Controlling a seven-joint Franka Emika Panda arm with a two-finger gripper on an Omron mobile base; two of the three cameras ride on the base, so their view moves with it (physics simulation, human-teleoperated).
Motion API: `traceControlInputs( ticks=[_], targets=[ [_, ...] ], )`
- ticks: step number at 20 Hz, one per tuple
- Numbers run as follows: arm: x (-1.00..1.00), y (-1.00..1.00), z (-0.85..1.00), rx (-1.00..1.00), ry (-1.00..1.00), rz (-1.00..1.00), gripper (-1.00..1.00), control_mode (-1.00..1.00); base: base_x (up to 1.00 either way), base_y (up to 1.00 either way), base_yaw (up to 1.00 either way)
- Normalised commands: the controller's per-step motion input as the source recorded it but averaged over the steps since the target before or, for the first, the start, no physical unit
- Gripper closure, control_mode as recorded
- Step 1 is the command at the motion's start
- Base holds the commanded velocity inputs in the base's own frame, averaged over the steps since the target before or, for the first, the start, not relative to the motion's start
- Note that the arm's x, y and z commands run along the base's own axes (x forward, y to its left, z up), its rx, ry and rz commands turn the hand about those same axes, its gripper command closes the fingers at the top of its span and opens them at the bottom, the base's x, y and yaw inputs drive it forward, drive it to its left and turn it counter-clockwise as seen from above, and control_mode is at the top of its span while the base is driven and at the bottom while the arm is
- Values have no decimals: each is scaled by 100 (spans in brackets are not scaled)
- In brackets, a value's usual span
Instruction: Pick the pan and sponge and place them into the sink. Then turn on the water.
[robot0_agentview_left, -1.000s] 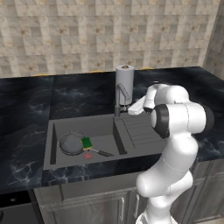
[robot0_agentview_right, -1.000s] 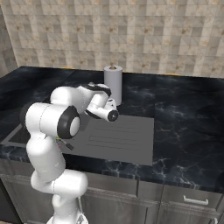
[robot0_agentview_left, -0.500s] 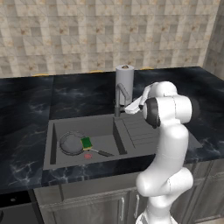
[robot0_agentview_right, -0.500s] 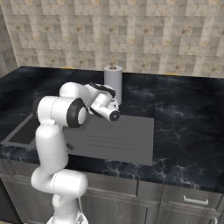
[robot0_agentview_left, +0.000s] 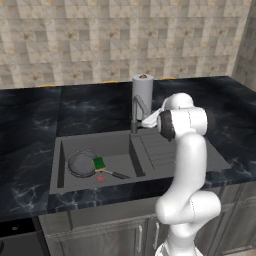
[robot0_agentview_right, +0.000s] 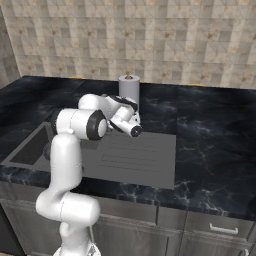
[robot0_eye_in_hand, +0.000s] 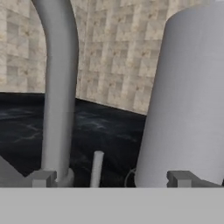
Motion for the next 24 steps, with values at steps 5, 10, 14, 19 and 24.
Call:
traceControlInputs(
  ticks=[5,10,14,19,24],
  targets=[
    [57,0,0,2,0,-5,-100,-100,0,0,0],
    [45,0,-8,0,0,-5,-100,-100,0,0,0],
    [34,0,-26,0,0,-4,-100,-100,0,0,0],
    [35,0,-34,0,0,-6,-100,-100,0,0,0],
    [27,0,-50,0,0,-7,-100,-100,0,0,0]
  ],
)
